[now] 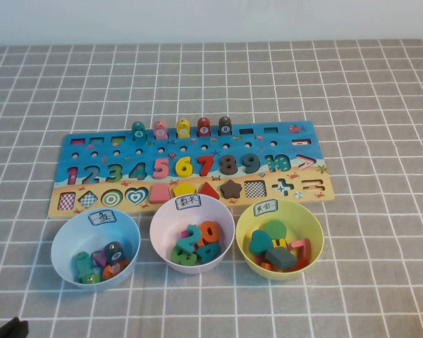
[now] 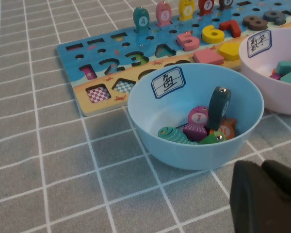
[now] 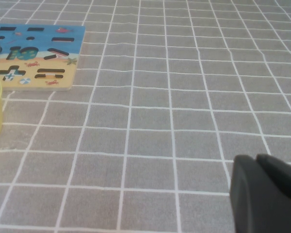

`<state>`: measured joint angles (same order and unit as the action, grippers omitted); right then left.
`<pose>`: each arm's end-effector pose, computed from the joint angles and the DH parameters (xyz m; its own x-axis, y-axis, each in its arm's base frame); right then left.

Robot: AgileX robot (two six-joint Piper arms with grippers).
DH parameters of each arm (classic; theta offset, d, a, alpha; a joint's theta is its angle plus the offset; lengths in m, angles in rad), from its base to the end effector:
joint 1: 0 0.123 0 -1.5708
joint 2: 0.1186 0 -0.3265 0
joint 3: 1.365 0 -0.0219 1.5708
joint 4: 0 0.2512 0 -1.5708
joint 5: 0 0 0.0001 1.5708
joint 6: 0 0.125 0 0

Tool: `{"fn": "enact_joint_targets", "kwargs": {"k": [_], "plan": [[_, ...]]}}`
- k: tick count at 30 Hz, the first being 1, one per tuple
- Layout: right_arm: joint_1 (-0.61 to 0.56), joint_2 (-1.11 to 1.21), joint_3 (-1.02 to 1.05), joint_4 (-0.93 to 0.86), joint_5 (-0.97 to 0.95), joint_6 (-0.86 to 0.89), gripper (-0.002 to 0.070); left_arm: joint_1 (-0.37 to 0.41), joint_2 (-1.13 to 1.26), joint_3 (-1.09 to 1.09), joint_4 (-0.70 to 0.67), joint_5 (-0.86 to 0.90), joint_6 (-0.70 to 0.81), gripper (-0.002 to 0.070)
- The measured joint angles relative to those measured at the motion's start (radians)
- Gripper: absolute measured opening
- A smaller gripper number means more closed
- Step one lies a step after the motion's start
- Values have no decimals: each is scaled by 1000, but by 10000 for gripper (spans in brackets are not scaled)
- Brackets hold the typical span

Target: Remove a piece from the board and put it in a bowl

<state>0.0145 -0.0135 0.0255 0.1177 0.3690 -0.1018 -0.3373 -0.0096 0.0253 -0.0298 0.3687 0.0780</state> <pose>0.0437 0.0059 0.1620 -0.2878 0.0039 -0.9577 -0.0527 0.9984 0.0199 0.0410 -0.0158 0.1616 -0.2588 0.1439 -0.9552 0.3540 0.9342 0.0448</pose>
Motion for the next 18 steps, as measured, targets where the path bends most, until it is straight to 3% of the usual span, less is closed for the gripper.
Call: {"fn": "enact_joint_targets", "kwargs": {"k": [13, 18], "plan": [[0, 0, 0, 0, 0, 0, -17, 3, 0, 0, 2, 0, 0, 0], [0, 0, 0, 0, 0, 0, -17, 77, 0, 0, 18, 0, 0, 0]]}}
